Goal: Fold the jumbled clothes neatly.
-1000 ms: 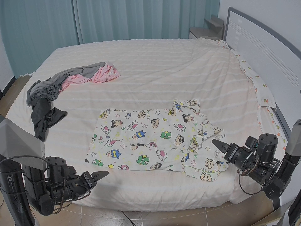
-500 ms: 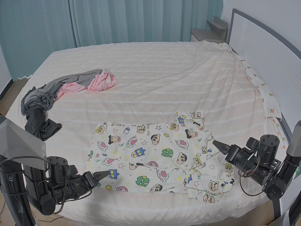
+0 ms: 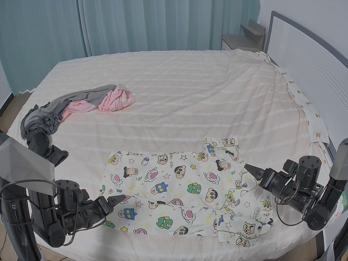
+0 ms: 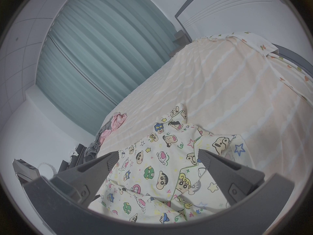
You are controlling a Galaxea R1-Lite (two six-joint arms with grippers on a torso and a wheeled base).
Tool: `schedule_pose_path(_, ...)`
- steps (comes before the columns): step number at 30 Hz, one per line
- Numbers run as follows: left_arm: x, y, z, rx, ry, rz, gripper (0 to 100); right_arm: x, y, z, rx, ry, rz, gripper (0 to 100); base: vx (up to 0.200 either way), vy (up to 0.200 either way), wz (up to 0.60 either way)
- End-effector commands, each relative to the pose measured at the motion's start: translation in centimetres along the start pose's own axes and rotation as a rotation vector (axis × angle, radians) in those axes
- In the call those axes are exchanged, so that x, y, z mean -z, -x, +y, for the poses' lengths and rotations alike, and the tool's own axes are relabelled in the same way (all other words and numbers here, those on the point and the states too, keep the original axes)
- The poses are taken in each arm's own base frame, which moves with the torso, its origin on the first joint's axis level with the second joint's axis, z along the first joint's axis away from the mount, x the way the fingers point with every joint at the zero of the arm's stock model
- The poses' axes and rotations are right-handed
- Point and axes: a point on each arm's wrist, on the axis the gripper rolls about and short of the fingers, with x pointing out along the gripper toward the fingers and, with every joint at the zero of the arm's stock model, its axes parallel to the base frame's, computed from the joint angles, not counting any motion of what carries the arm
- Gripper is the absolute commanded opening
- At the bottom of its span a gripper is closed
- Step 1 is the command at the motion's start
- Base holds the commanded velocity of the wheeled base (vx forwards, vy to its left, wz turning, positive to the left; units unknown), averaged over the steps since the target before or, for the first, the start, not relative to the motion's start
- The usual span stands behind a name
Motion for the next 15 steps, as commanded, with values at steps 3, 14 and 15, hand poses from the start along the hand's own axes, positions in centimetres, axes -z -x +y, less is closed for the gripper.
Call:
schedule_pose_path(3, -3.2, -2.6, -1.0, 0.069, -0.095, -0.124, 100, 0.0, -0.7, -0.9, 0.022, 0.004, 0.013, 100, 0.0, 0.0, 0.0)
schedule_pose_path(14, -11.5, -8.8, -3.8, -0.021, -0.336, -0.141, 100, 1.1, -0.2, -0.7, 0.029, 0.046, 0.051, 100, 0.0, 0.0, 0.0)
schedule_pose_path(15, -12.2, -9.2, -4.5, -0.021, -0.347, -0.139, 100, 1.4, 0.1, -0.7, 0.037, 0.05, 0.058, 100, 0.0, 0.0, 0.0)
